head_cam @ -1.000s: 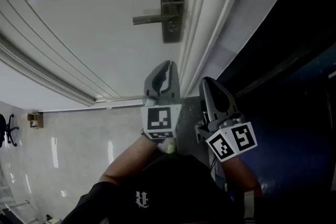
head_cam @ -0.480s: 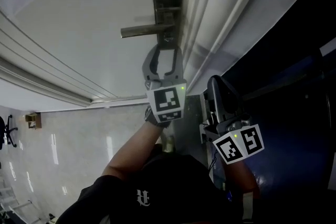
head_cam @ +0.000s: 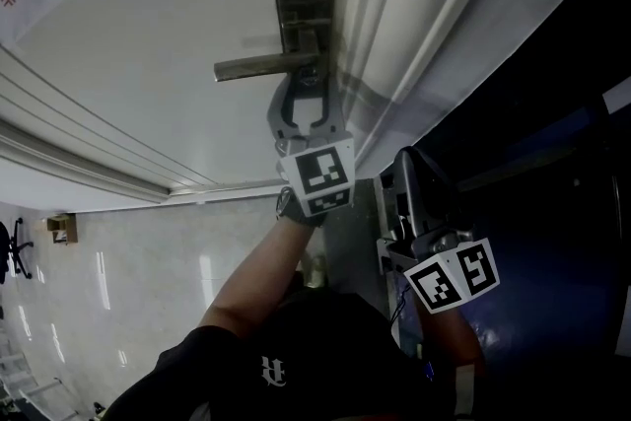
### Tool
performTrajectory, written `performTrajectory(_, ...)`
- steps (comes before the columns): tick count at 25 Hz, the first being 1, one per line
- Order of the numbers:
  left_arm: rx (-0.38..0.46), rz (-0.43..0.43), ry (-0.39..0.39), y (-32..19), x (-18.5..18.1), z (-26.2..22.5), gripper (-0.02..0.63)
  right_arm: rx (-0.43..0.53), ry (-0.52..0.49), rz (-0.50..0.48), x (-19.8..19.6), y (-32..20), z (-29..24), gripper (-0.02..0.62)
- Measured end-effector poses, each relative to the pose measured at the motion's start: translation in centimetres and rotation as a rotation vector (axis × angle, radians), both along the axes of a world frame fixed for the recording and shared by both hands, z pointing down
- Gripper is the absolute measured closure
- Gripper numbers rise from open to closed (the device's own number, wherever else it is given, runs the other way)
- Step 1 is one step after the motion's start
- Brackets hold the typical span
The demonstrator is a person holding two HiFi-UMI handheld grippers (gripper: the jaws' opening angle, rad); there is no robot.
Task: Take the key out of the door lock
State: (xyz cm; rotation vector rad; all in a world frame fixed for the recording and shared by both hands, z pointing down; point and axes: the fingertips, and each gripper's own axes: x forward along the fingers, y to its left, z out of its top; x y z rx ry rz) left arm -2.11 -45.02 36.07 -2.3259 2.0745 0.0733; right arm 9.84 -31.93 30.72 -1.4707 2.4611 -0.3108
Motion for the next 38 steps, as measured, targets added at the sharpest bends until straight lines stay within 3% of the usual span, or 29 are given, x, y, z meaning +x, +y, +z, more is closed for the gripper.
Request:
performTrajectory(9,-0.007,-0.035,-0.026,-0.9,0.0,0.4,0.434,-0.009,0.011,-0.003,0.7,0.2,0.3,0.58)
performTrajectory(14,0.001,-0.053,-0.041,-1.1,-0.1,0.4,0.483,-0.017,0.021,-0.004,1.1,0.2,0.5,0.58)
performTrajectory(27,-0.007,-0.069,0.002,0.4,0.1,0.2,0.488,-0.016,0.036,-0.007,1.0,0.7,0.4,0.58)
performTrajectory(38,-0.022,-0.055,0.002,3.1,-0.4,0.0,0.488,0.004,0.045,-0.073,-1.0,1.9,0.0,0.58)
